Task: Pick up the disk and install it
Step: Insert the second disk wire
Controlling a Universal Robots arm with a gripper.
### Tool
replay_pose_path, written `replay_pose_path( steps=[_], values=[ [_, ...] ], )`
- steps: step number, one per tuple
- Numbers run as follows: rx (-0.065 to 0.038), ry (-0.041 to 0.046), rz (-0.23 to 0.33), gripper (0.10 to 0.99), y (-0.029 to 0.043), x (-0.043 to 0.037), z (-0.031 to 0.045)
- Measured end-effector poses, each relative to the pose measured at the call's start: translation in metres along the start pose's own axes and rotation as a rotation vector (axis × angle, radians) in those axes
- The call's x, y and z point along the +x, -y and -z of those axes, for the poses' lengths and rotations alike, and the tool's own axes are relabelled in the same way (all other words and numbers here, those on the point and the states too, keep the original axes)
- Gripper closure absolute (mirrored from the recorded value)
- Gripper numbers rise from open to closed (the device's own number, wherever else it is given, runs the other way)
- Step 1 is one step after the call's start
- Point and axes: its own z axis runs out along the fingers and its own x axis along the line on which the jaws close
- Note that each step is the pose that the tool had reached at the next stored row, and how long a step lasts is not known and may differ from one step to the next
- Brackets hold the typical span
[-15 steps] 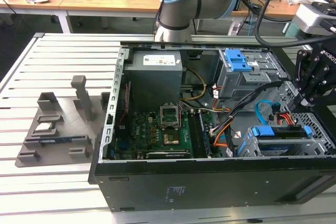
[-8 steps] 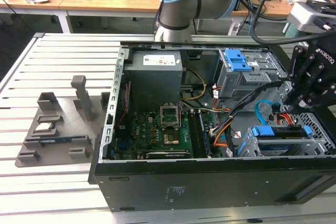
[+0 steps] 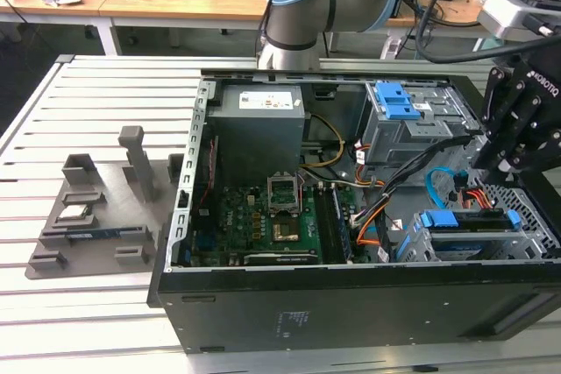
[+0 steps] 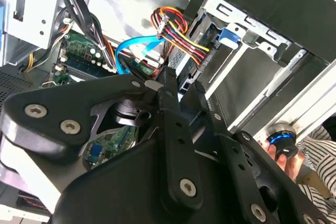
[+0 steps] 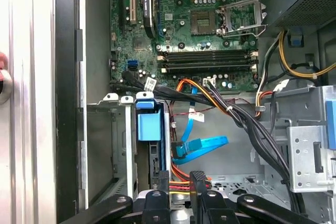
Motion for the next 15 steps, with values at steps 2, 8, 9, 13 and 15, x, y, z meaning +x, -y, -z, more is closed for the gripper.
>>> replay_pose_path(
  steps=[2,8,9,13,15],
  values=[
    [0.000,0.0013,0.003,0.788,-0.0042,0.0001,-0.0003],
    [0.001,0.0039,0.024,0.788,-0.0139,0.0004,-0.0012],
    [0.001,0.0039,0.028,0.788,-0.0150,0.0005,-0.0013],
    [0.003,0.0043,0.060,0.788,-0.0212,0.0008,-0.0034],
    [0.005,0.0021,0.090,0.788,-0.0239,0.0008,-0.0063]
  ],
)
